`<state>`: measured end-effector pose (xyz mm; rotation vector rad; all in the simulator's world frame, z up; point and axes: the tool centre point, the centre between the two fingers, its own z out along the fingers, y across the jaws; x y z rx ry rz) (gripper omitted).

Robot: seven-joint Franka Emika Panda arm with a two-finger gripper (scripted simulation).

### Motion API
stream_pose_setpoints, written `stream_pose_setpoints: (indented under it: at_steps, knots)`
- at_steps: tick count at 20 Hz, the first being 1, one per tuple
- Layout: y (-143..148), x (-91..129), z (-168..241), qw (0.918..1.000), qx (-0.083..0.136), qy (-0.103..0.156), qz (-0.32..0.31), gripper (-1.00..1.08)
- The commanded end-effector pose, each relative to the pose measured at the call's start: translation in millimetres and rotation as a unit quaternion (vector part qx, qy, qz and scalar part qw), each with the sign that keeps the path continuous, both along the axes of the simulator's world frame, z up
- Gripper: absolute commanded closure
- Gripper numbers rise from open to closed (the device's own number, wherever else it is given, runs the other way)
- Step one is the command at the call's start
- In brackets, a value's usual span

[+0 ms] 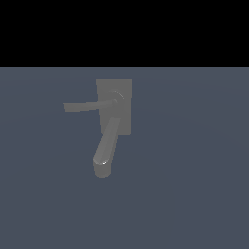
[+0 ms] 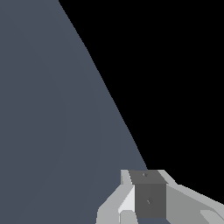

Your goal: Turn on the faucet by rotating a designated handle.

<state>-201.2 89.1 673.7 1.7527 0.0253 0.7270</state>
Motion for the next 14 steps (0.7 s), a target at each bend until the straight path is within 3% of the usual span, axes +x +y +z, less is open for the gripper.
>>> stream_pose_setpoints:
  at_steps: [1,8,14]
  knots:
    - [4,1,1,0.9999,-0.011,-0.002,0.001,1.08]
    - [25,9,6,0.9973,-0.072,-0.014,0.006,1.08]
    - [58,22,6,0.9864,-0.162,-0.024,0.016,1.08]
